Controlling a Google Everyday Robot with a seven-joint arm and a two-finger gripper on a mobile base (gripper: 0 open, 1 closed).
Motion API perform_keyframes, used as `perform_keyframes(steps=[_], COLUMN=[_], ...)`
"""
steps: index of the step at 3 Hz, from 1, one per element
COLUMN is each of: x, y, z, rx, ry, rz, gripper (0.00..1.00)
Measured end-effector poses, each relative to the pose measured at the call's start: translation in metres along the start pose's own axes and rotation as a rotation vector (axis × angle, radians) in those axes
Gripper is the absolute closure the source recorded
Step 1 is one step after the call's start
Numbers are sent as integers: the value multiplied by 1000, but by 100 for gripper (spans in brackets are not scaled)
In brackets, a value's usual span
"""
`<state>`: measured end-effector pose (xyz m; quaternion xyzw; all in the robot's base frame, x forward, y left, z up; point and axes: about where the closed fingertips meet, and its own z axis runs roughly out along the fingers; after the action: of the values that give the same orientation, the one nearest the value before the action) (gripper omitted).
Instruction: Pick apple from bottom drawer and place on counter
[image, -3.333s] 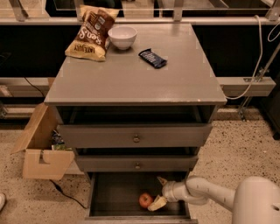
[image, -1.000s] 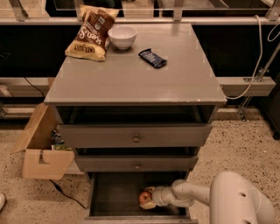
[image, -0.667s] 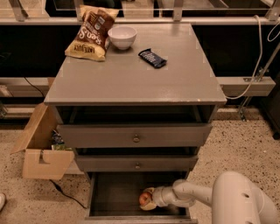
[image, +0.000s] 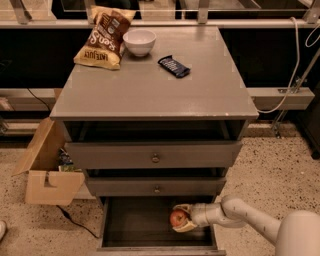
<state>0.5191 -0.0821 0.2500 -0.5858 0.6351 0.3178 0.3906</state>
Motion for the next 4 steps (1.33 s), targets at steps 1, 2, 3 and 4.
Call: perform_keyframes(steps=[1,2,3,4], x=[-5,-25,-80,-118], y=[9,21,37,53], z=[4,-9,-67,-118], rx=[-36,-26,55,83], ry=[-19,-16,-1,-33], rz=[5,-36,-137,-179], gripper=[100,100,100,100])
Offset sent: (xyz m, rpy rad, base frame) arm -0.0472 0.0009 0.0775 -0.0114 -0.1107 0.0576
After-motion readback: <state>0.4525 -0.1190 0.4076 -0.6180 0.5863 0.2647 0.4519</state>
